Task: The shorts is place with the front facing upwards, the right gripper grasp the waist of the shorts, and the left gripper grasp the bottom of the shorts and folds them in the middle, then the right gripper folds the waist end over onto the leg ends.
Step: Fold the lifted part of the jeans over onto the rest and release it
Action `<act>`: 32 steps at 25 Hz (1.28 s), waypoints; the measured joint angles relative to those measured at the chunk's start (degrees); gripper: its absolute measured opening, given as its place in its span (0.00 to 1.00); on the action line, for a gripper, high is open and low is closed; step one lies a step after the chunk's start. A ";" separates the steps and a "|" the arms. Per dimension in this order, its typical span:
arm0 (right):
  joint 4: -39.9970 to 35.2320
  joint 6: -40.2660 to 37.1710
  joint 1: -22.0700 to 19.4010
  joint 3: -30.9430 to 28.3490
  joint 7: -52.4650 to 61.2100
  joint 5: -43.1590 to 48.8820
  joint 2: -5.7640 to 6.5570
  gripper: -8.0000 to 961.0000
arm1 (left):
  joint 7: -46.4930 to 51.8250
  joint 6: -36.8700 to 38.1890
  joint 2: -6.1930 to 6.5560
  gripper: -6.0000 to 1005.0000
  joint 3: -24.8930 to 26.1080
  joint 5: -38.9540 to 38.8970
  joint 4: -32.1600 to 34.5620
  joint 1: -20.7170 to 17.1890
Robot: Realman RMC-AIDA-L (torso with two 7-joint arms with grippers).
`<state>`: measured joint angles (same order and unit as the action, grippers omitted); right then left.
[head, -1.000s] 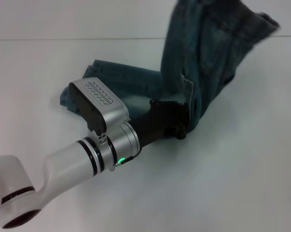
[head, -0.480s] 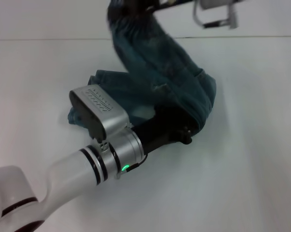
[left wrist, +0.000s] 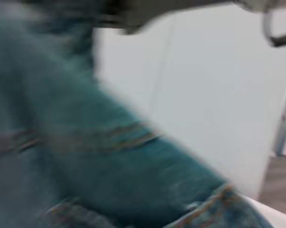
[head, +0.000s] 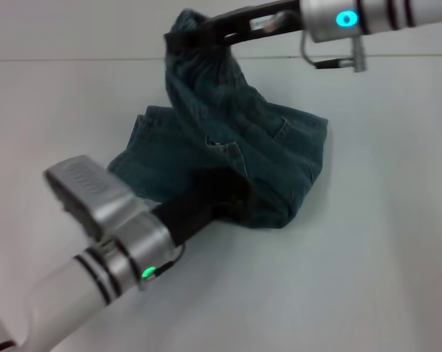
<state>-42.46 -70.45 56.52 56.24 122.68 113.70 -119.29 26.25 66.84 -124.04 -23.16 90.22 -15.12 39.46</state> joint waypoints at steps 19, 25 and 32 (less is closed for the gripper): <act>2.16 -2.92 2.43 4.52 3.49 2.63 0.06 0.84 | 12.27 14.99 -0.50 0.04 -11.29 1.00 17.19 -14.32; 1.08 -0.66 5.95 9.58 8.56 9.89 -0.52 0.87 | 12.12 16.27 -0.49 0.04 -11.29 1.39 17.80 -15.12; -7.80 -0.72 2.25 12.74 7.62 8.00 -0.87 0.87 | 12.12 18.60 -0.50 0.04 -11.09 1.46 19.33 -16.31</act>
<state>-50.26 -71.17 58.77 68.98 130.30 121.70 -120.16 38.37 85.43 -124.54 -34.24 91.67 4.21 23.16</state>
